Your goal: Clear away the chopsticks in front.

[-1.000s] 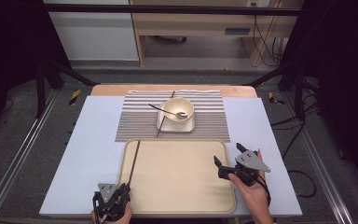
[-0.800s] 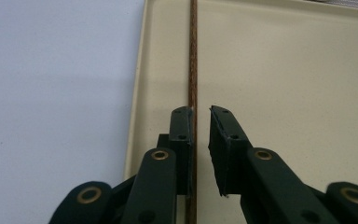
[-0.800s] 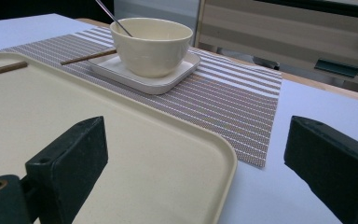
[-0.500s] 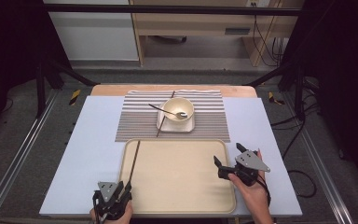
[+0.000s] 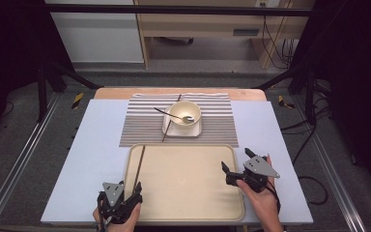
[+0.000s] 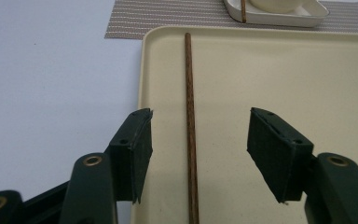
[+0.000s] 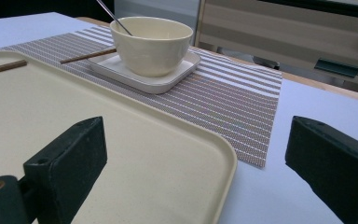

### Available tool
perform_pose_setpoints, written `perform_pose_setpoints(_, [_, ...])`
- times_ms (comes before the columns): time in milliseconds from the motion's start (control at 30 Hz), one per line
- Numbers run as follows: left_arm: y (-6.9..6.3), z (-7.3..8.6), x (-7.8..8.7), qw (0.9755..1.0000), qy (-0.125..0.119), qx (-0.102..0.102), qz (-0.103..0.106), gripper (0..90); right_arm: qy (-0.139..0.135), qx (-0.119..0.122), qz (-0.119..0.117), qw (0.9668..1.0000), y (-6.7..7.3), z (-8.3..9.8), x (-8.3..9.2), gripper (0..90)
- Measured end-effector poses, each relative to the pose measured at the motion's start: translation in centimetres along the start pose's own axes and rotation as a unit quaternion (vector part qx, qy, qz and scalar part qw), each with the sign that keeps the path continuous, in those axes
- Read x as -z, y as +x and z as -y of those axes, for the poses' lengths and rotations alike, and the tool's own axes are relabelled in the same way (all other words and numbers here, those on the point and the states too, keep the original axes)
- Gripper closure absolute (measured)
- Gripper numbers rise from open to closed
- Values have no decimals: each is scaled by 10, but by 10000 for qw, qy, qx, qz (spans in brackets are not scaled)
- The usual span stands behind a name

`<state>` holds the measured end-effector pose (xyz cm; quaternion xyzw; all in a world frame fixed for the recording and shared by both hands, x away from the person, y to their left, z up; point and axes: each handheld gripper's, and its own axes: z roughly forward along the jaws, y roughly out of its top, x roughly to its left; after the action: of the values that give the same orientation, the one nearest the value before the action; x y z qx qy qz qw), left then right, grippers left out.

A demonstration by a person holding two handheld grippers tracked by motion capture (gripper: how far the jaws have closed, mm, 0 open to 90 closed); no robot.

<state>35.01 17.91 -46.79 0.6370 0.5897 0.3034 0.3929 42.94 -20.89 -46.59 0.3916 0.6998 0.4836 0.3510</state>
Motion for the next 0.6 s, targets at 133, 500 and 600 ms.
perform_pose_setpoints(133, [0,-8,-4,9997,19,-150,197,347,-7,0,4,10000,0,0,0,55])
perform_pose_setpoints(500, [3,-52,-18,9955,-116,-510,784,220,10,42,19,10000,0,0,-1,52])
perform_pose_setpoints(600, [6,-67,-24,9934,1,-732,886,171,6,104,79,9999,0,0,-1,52])
